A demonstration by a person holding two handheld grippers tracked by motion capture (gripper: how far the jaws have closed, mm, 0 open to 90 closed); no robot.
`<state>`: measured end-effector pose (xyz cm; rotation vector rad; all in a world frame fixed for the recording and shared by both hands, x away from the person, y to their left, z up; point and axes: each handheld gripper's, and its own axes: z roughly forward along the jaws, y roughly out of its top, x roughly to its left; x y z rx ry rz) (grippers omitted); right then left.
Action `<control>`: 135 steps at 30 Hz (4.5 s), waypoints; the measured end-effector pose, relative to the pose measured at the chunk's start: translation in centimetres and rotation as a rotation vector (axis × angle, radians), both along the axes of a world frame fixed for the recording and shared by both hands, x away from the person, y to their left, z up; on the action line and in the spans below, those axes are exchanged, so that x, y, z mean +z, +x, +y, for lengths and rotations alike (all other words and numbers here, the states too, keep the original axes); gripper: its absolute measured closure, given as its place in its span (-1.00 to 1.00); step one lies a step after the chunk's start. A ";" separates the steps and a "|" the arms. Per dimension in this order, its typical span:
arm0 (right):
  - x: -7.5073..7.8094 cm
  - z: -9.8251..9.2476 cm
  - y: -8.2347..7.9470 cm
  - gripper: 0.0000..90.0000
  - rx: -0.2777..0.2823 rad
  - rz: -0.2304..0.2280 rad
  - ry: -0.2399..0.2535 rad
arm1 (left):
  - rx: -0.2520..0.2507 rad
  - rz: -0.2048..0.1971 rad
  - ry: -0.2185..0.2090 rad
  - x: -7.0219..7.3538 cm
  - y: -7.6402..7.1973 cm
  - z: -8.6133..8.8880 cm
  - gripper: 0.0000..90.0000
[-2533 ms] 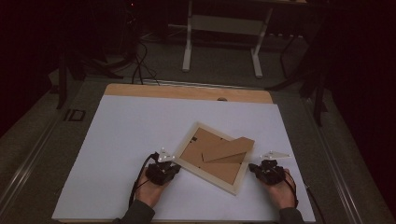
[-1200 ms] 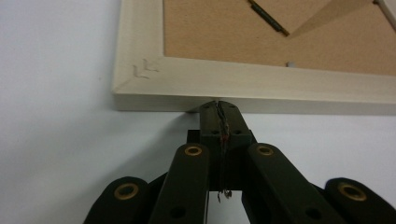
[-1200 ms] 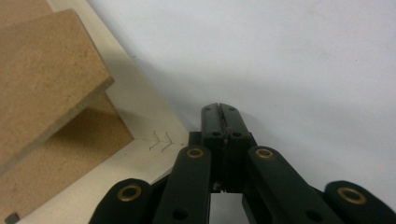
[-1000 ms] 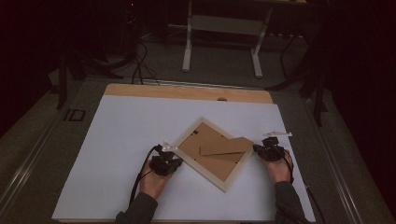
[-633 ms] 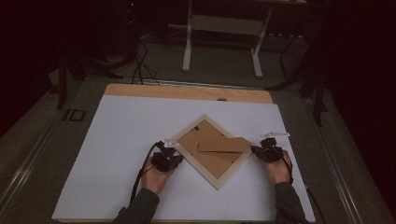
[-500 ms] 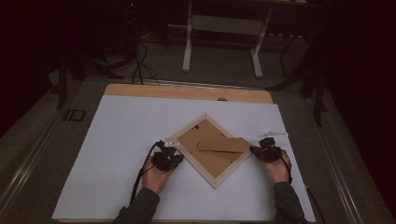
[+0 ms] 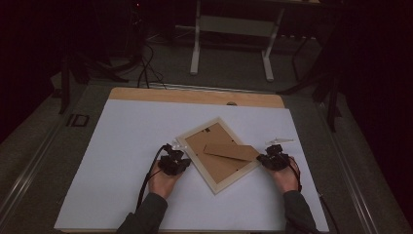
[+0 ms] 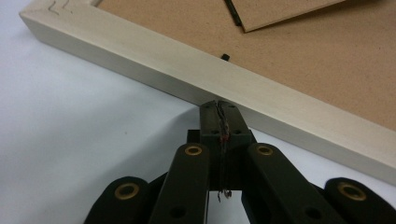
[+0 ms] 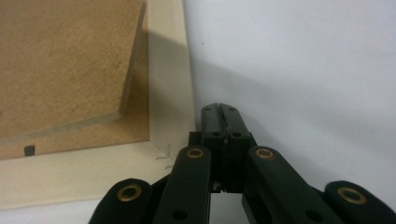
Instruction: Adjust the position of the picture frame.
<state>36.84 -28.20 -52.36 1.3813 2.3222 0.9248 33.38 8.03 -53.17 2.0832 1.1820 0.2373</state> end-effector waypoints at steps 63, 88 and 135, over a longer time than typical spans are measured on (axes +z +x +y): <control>0.0 2.8 -5.0 1.00 0.144 0.000 0.086 | -0.051 -0.007 0.021 0.1 2.9 1.6 1.00; -0.4 3.5 -6.1 1.00 0.172 0.020 0.061 | -0.060 -0.010 -0.023 -0.2 2.9 2.6 1.00; -0.3 13.9 -6.6 1.00 0.508 0.014 0.055 | 0.060 -0.115 -0.037 0.3 -2.4 8.2 1.00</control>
